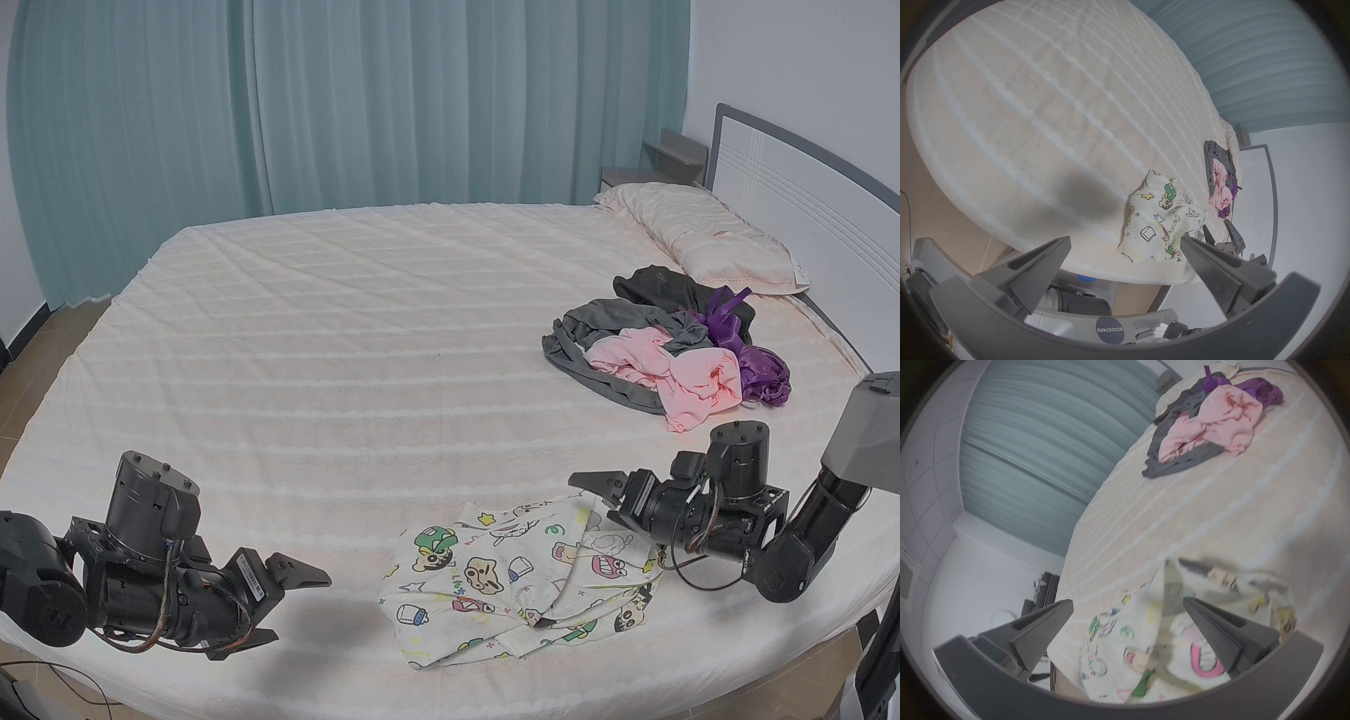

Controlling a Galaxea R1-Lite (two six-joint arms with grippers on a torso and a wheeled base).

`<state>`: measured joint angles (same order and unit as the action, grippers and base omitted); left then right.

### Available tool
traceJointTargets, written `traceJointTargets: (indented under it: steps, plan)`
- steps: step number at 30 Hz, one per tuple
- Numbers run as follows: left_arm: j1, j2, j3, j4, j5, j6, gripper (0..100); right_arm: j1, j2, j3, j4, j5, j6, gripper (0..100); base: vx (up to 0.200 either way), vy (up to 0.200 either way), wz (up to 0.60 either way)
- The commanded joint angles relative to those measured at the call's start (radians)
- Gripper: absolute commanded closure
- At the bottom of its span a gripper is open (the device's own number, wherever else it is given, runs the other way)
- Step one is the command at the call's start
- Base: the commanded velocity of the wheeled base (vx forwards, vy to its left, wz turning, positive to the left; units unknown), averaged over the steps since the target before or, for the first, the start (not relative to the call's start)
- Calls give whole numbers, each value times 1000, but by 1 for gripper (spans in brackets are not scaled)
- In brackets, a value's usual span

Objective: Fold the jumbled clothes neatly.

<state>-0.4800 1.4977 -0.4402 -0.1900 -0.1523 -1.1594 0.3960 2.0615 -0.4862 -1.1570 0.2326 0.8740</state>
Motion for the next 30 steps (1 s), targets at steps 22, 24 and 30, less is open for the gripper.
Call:
traceJointTargets:
  steps: [22,24,30]
  plan:
    - [0,29,8,-14,-3,0,0,-25,117,-170,51,5,-1,100,0,0,0]
    - [0,29,8,-14,-3,0,0,-39,118,-187,60,5,-3,100,0,0,0]
    - [0,30,8,-14,-3,0,0,-81,137,-279,155,80,-3,100,0,0,0]
